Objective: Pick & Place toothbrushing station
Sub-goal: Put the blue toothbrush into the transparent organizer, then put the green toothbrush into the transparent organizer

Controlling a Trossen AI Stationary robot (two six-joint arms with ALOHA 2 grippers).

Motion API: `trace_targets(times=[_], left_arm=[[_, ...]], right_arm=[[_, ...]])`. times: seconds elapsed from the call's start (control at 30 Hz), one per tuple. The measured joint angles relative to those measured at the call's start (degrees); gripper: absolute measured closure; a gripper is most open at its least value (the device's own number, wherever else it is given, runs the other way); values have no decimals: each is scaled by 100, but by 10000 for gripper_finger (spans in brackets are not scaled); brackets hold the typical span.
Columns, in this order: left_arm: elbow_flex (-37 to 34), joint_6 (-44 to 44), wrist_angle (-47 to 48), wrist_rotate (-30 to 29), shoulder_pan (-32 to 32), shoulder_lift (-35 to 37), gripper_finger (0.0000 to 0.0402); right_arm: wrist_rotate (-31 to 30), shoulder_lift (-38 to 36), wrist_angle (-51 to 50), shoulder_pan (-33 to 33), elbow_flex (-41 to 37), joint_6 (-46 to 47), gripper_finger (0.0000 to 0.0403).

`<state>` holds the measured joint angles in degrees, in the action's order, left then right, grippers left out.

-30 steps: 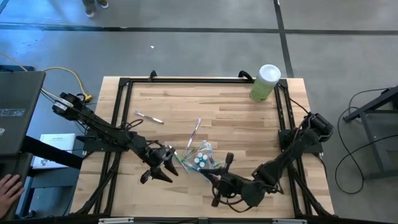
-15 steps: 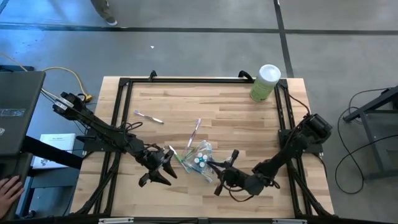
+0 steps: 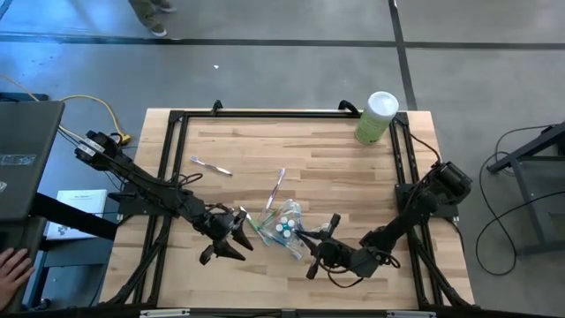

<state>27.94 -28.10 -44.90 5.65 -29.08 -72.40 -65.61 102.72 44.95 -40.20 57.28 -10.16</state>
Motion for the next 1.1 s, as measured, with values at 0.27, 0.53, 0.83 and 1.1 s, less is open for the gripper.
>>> trace_targets(times=[0.27, 0.53, 0.83, 1.1], left_arm=[[0, 50, 753, -50, 0, 0, 230], [0, 363, 1294, -50, 0, 0, 230], [0, -305, 1740, -318, 455, 156, 242], [0, 258, 3616, 0, 629, 810, 265]], right_arm=[[-14, 0, -1424, 8, 4, 1671, 400], [13, -1, -1512, 52, 4, 1750, 361], [440, -26, -1466, -35, 4, 1453, 210], [-557, -35, -776, -441, 96, -152, 155]])
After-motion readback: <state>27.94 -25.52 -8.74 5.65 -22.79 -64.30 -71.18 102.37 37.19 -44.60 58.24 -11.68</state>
